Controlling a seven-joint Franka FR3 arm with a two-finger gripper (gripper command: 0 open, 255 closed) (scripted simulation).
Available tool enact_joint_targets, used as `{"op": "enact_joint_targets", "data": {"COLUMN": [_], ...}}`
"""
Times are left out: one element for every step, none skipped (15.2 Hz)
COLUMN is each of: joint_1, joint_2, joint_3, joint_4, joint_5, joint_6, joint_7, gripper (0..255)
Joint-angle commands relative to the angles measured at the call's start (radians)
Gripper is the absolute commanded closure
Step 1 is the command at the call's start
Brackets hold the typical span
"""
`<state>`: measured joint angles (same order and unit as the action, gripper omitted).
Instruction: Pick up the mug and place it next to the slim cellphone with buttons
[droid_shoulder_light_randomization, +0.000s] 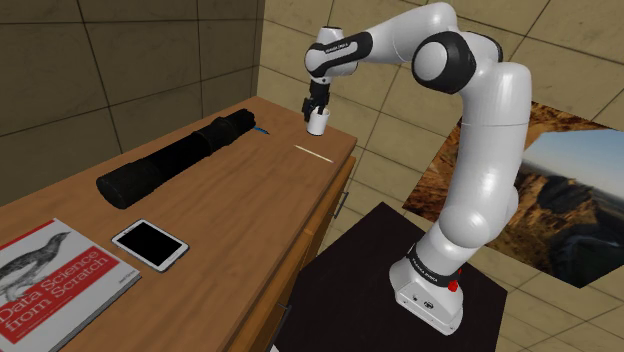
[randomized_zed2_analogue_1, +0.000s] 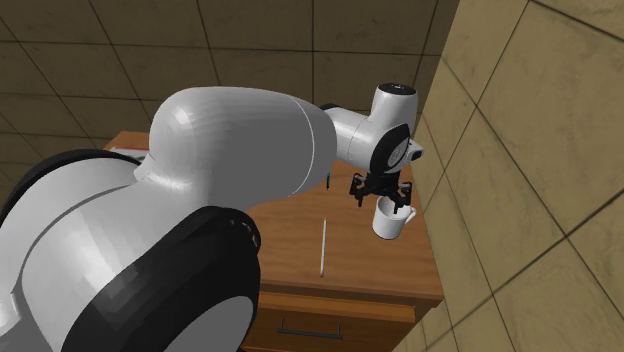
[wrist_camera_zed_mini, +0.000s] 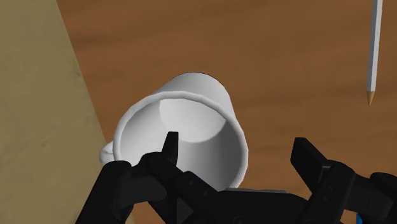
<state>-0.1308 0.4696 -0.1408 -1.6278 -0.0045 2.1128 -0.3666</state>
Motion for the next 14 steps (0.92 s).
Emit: {"op": "enact_joint_targets", "data": {"joint_1": [-0.001,-0.001,-0.001,-0.001,-0.001,-0.001,-0.001,-0.001,-0.001,-0.001,-0.001,-0.001,-0.001,-0.001], "joint_2": [0.003,0.003,0.003,0.003,0.003,0.003,0.003,0.003,0.003,0.003,0.003,0.003,0.003,0.003], "joint_3": [0.0,0.0,0.0,0.0,0.0,0.0,0.0,0.0,0.0,0.0,0.0,0.0,0.0,0.0], "joint_4": [-0.001,-0.001,-0.001,-0.001,-0.001,-0.001,-0.001,-0.001,-0.001,-0.001,-0.001,-0.001,-0.001,-0.001], "joint_5": [0.0,0.0,0.0,0.0,0.0,0.0,0.0,0.0,0.0,0.0,0.0,0.0,0.0,0.0], "joint_6": [0.005,0.005,0.005,0.005,0.005,0.005,0.005,0.005,0.005,0.005,0.005,0.004,0.004,0.004], "joint_7": [-0.001,-0.001,-0.001,-0.001,-0.001,-0.001,-0.001,-0.001,-0.001,-0.001,-0.001,-0.001,-0.001,0.0], "gripper": [0,0,0,0,0,0,255,255,255,255,255,255,255,255]}}
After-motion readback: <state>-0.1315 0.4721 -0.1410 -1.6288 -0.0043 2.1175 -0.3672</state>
